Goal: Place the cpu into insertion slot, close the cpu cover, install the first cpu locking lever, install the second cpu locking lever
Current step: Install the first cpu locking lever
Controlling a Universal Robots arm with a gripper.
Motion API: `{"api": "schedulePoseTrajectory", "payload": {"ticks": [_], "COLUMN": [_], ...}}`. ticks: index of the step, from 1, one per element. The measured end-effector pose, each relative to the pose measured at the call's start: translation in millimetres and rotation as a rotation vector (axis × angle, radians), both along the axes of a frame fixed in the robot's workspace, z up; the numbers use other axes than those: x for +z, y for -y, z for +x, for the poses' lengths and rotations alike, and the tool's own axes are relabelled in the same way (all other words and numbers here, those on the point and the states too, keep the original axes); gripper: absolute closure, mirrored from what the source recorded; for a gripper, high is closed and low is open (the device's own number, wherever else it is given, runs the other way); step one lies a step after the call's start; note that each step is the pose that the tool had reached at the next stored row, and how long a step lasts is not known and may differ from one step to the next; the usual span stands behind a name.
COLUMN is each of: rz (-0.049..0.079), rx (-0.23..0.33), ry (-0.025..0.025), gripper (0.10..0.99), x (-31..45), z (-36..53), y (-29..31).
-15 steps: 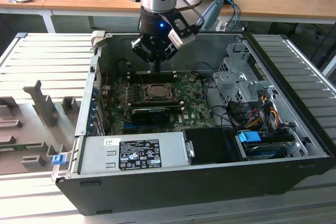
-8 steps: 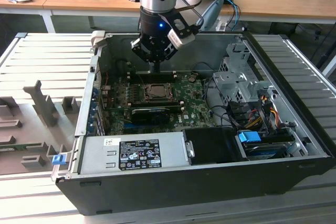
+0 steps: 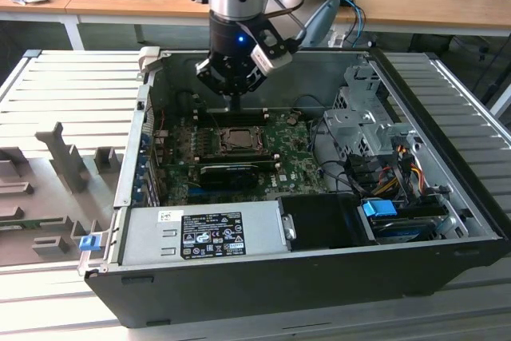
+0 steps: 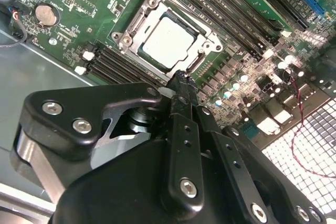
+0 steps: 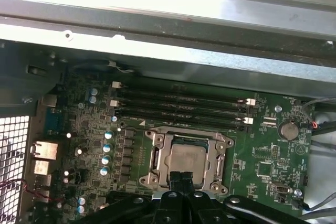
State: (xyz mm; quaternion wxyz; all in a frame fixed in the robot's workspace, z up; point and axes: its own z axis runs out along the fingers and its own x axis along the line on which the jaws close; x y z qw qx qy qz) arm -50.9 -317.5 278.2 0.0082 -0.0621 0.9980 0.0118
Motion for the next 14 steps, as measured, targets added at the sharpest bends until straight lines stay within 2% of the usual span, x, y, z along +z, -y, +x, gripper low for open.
{"api": "schedulePoseTrajectory", "payload": {"ticks": [4,8,14], "rz": [0.0,0.0,0.0], "rx": [0.001,0.002,-0.001], "ry": [0.0001,0.0,0.0013], "gripper": [0.98,0.98,0.98], "x": [-1.7,-3.5,-8.1], "z": [-1.7,-8.4,-37.5], "y": [1.6,2.4,1.5]}}
